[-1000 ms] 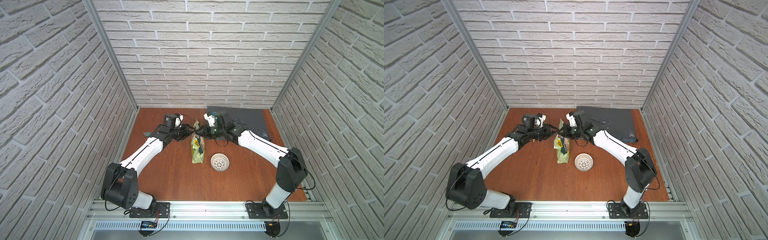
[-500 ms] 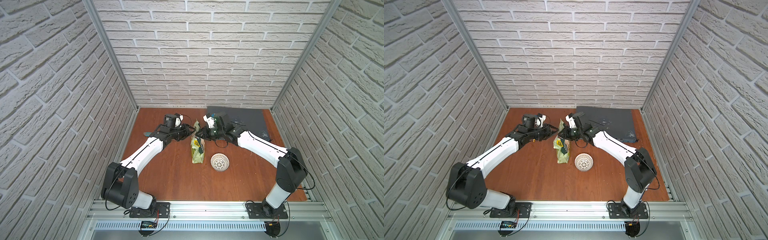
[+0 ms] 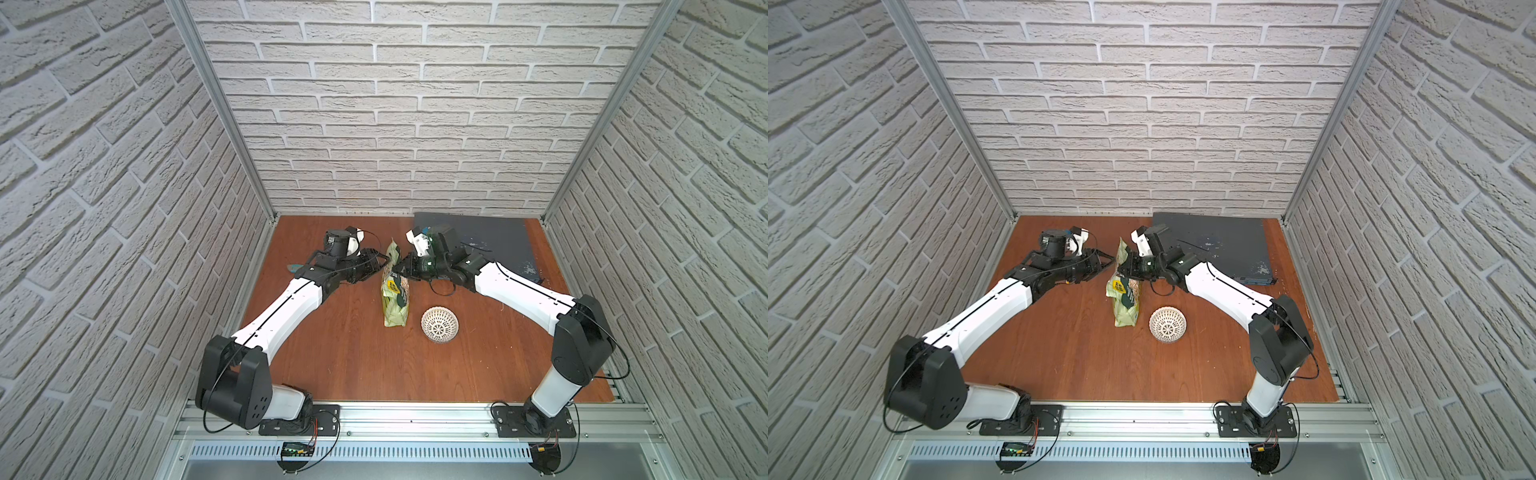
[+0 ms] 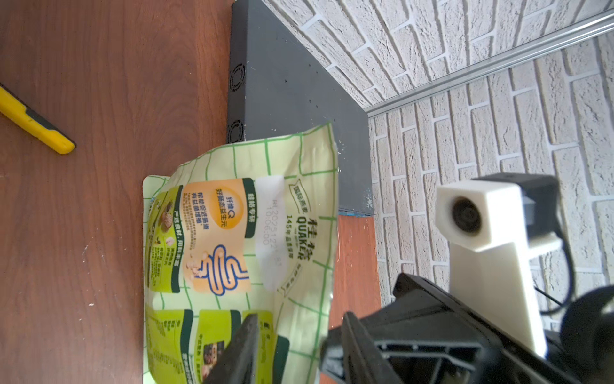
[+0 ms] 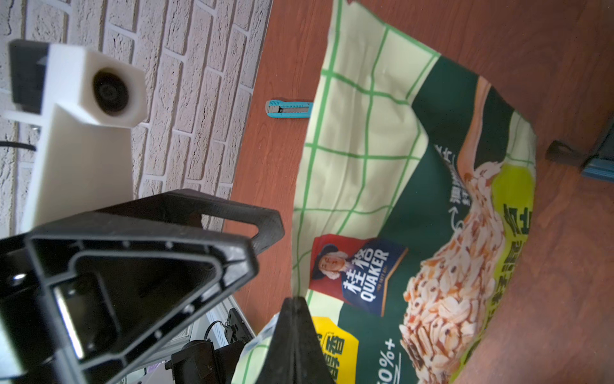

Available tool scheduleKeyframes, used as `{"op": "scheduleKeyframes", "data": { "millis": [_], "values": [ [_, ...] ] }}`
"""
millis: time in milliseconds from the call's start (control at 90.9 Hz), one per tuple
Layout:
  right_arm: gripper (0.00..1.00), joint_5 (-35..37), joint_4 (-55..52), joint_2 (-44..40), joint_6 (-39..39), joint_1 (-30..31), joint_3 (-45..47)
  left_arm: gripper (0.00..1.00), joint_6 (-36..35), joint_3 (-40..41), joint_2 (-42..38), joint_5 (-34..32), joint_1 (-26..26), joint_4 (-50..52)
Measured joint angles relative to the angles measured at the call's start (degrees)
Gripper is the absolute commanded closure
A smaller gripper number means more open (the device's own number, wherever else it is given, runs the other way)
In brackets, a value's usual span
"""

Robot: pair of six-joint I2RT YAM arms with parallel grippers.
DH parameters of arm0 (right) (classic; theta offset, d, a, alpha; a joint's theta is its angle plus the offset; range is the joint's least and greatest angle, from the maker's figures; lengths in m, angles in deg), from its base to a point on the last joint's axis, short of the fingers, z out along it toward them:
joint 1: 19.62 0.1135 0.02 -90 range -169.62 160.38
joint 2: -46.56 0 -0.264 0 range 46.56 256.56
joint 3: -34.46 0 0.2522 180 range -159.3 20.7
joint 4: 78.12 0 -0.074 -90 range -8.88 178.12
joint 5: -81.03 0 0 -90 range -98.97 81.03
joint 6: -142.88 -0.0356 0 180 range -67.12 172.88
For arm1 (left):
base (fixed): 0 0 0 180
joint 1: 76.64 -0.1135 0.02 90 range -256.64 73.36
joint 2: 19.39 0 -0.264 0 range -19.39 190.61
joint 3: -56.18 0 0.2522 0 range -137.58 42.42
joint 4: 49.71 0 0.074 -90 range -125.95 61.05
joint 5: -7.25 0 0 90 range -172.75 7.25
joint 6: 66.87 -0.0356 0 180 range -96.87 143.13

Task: Pour the oats into the breakfast bowl
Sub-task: Open the oats bag at the center of the board.

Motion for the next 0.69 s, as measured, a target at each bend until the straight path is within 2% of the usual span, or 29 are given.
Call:
{"op": "scheduleKeyframes", "data": {
  "millis": [209,693],
  "values": [
    [0.97,0.24,0.63,-0.50,-0.70,0.02,0.68,0.60,-1.16,2.67,-3.32,1.36,0.28,0.90],
    [0.97,0.17,0.83,-0.50,-1.25,0.02,0.70,0.63,-1.90,3.91,-2.73,1.75,1.81,3.04]
  ]
}}
